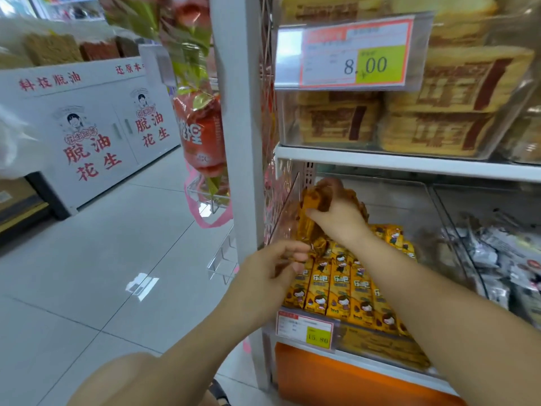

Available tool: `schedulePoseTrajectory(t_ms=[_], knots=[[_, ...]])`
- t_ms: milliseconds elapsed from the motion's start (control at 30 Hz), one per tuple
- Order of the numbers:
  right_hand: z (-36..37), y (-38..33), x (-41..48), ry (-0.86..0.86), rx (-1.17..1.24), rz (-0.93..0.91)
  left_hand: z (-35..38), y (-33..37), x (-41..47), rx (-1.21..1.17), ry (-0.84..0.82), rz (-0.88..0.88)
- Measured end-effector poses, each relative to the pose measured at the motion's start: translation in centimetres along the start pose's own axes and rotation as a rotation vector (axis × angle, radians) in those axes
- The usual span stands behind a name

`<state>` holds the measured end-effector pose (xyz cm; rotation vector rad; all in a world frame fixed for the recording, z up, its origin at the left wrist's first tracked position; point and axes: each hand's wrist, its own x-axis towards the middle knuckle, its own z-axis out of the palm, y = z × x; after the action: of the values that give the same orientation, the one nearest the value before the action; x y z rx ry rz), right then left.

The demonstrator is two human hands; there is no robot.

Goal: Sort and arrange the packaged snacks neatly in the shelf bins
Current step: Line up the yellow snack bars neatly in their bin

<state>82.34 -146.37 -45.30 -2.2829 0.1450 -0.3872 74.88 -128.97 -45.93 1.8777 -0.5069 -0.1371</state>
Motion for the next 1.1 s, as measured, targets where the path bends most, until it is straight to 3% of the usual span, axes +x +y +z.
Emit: schedulePoseTrajectory(t_ms=[233, 333, 433, 633, 767, 900, 1000, 1100], knots=[[-8.9, 1.4, -5.3, 0.138, -0.258, -0.112, 2.7, 1.2, 4.5, 0.227, -0.037, -0.016], [-11.1, 2.6, -7.6, 0.154, -0.468, -0.136, 4.0, 0.6, 7.7, 0.453, -0.051, -0.085], [-12.0, 3.6, -9.0, 0.205, -0.600, -0.146, 4.9, -0.4, 9.8, 0.683, -0.183, -0.151], [-12.3, 4.6, -9.7, 0.076, -0.748, -0.039, 5.3, -1.1, 11.7, 0.832, -0.345, -0.146], [-12.3, 4.5, -9.5, 0.033, -0.726, -0.023, 4.7, -1.2, 11.7, 0.720, -0.308, -0.163], [-12.2, 4.3, -9.2, 0.034, -0.684, -0.019, 4.6, -0.9, 11.4, 0.649, -0.120, -0.055], [-11.8, 4.0, -9.0, 0.052, -0.644, -0.039, 4.2, -0.4, 10.6, 0.455, 0.042, 0.016], [-11.4, 4.0, -8.9, 0.070, -0.602, -0.073, 3.6, 0.4, 9.3, 0.274, 0.095, 0.046]])
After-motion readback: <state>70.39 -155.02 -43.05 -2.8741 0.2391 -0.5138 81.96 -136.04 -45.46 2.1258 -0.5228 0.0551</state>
